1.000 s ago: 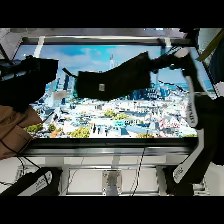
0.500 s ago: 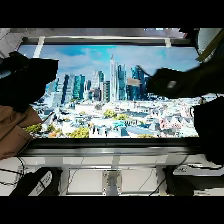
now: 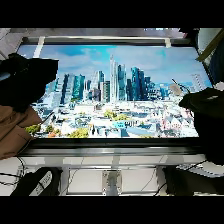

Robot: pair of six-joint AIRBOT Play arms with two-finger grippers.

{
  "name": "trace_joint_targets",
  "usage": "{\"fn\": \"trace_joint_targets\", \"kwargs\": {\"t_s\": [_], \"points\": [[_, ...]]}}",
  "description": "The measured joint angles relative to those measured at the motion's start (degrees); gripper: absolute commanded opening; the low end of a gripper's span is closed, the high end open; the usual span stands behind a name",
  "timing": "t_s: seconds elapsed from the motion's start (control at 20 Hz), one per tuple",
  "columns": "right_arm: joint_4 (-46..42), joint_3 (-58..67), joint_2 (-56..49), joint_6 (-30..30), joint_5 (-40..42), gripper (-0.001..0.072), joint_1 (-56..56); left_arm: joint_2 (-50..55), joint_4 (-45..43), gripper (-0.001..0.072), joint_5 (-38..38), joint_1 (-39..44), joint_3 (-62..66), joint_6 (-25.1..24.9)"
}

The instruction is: Fold the clothes and pants, and hang the long-sleeved shirts on hangers.

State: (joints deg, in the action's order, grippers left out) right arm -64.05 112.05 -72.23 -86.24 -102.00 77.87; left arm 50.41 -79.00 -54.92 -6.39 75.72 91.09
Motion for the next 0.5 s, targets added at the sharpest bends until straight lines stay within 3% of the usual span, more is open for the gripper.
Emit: {"fn": "trace_joint_targets", "kwargs": {"t_s": [0.25,0.3,0.35,0.4,0.5], "points": [[-0.5,-4.8,1.1,-1.1,0.4,0.0019,6.8,0.0,0.4,0.0483,-0.2,0.0,0.0,0.0],[-0.6,-6.1,1.2,-1.3,0.7,0.019,7.3,0.0,0.8,0.0483,-0.2,0.0,0.0,0.0],[-0.9,-7.2,1.2,-1.4,0.9,0.044,7.6,0.0,1.3,0.0483,-0.2,0.0,0.0,0.0],[-0.8,-8.3,1.3,-1.5,0.9,0.0589,7.9,0.0,1.6,0.0483,-0.2,0.0,0.0,0.0],[-0.7,-9.4,1.3,-1.9,0.5,0.0592,8.2,0.0,2.2,0.0483,-0.3,0.0,0.0,0.0]]}}
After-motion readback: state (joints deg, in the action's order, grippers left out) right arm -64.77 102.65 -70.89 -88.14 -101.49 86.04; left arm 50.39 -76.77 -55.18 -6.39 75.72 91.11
